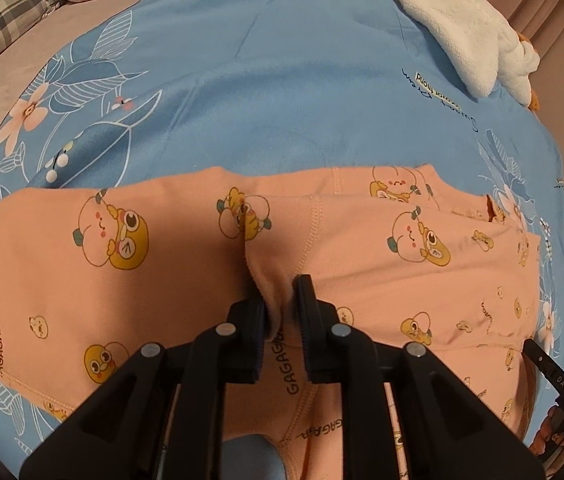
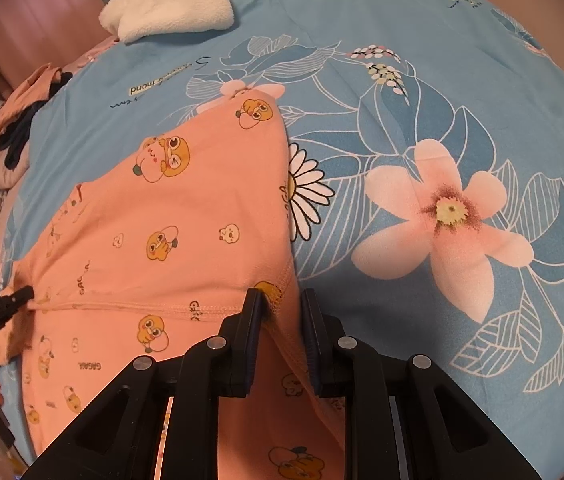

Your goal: Fold small clothes

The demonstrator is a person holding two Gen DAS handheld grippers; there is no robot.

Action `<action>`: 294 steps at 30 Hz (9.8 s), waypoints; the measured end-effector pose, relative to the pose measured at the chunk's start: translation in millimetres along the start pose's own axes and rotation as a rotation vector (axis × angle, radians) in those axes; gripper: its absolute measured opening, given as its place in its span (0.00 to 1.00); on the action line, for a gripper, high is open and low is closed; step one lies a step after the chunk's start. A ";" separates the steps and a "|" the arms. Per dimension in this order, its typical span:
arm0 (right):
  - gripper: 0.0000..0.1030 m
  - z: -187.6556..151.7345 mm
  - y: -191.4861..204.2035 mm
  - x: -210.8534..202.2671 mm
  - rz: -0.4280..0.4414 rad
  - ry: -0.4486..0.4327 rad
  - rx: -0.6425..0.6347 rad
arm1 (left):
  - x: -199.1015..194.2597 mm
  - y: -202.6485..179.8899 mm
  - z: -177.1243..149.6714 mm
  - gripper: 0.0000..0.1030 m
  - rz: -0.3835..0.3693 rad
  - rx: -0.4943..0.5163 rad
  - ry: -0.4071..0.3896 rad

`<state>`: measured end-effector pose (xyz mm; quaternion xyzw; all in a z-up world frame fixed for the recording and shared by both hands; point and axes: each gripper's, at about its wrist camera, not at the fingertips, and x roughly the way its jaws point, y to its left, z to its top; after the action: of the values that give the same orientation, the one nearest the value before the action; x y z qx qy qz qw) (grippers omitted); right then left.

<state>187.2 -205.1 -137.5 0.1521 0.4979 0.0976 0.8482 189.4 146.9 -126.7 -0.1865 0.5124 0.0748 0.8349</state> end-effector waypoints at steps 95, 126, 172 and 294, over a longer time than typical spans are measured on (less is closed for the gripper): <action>0.96 -68.0 53.7 -107.9 0.103 -0.209 -0.087 | -148.9 38.7 5.5 0.01 -0.231 -0.262 -0.408; 0.96 -68.8 20.5 -85.3 0.067 -0.142 -0.017 | -27.7 -81.6 -39.2 0.59 -0.334 0.100 0.023; 0.11 0.6 216.1 -6.3 0.273 -0.007 -0.460 | -115.3 113.7 -96.7 0.56 -0.067 -0.333 -0.106; 0.12 24.9 11.6 -28.7 0.000 -0.102 -0.071 | -42.7 -21.7 -29.3 0.40 0.012 0.048 0.055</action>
<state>194.9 -207.4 -98.6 0.1265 0.4502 0.1072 0.8774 152.2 118.4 -95.7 -0.1655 0.5380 0.0623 0.8242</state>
